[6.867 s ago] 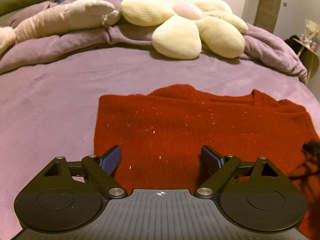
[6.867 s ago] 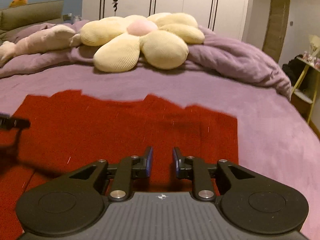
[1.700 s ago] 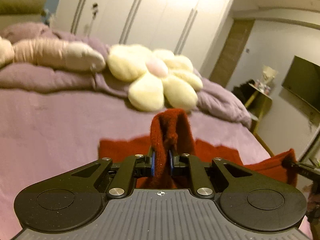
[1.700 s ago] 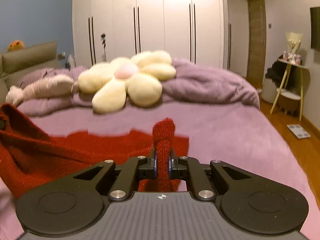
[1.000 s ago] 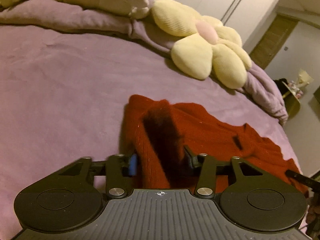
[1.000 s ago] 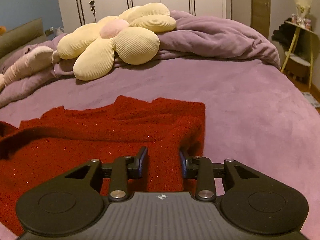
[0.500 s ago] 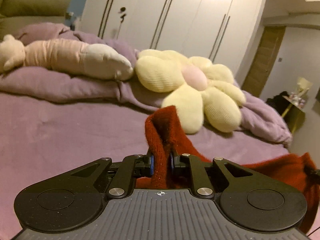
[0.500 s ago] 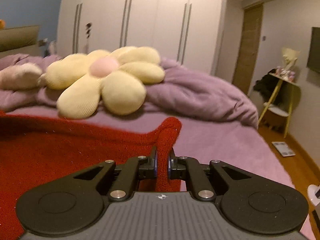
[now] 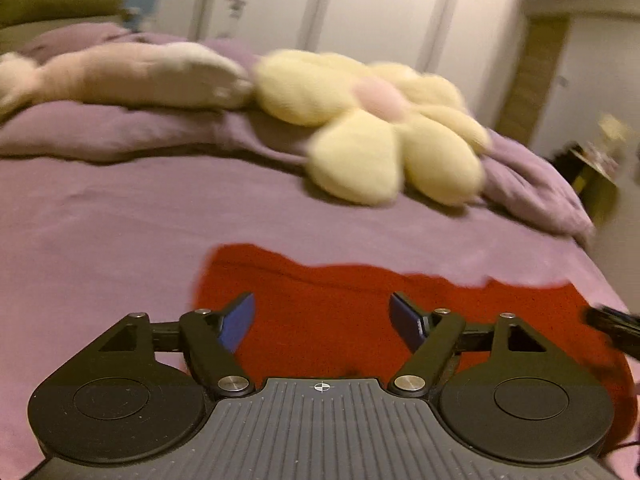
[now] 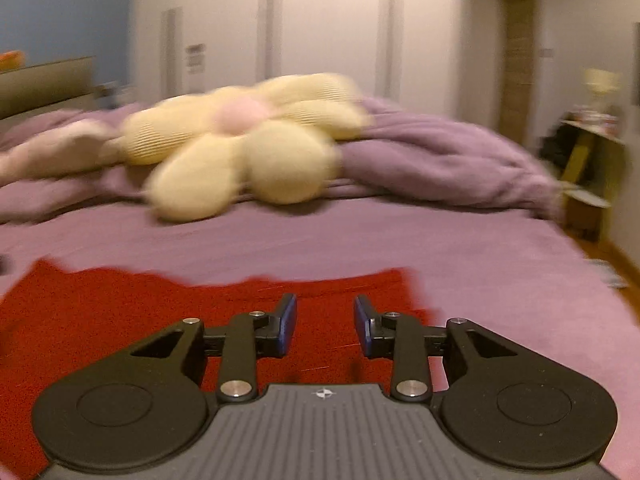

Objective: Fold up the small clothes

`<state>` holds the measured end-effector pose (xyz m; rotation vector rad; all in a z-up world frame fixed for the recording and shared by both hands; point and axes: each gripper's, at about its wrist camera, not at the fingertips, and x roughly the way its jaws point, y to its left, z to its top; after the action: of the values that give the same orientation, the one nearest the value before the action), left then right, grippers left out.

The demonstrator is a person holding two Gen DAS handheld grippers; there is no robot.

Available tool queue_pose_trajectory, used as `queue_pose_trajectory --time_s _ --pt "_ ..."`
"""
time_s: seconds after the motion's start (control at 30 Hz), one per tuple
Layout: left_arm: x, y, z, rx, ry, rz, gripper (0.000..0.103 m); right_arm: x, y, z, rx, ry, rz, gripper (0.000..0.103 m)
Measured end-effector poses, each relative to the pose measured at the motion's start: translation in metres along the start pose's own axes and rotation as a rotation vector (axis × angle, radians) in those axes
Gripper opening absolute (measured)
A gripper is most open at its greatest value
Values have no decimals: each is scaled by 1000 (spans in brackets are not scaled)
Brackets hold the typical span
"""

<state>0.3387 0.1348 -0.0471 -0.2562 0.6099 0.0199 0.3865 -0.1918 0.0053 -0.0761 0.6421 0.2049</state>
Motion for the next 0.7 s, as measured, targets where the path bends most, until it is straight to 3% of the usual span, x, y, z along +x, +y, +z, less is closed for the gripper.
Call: queue_pose_trajectory --time_s 0.07,0.17,0.27,0.37,0.43,0.53,0.57,0.63,0.7 --pt "10 -15 -4 11 -1 -12 83 7 30 -3 -51 10 75 31" --pt "28 -21 -10 -54 1 -5 83 16 67 -7 -107 15 176 31" --pt "50 -15 -18 -55 20 80 83 28 92 -16 -182 28 210 33" --pt "59 -1 -26 -45 45 141 83 40 82 -27 -218 26 130 42" --pt "59 11 -28 -53 40 161 84 47 52 -30 -212 19 20 50" --pt "55 24 -29 -75 35 160 84 54 -6 -28 -99 14 -82 53" --pt "55 25 -28 -76 35 160 84 53 -23 -27 -70 18 -150 66" --pt "53 25 -28 -70 42 158 85 47 -51 -25 37 36 -176 71" --pt "46 23 -29 -53 57 170 87 36 -56 -25 38 43 -199 71"
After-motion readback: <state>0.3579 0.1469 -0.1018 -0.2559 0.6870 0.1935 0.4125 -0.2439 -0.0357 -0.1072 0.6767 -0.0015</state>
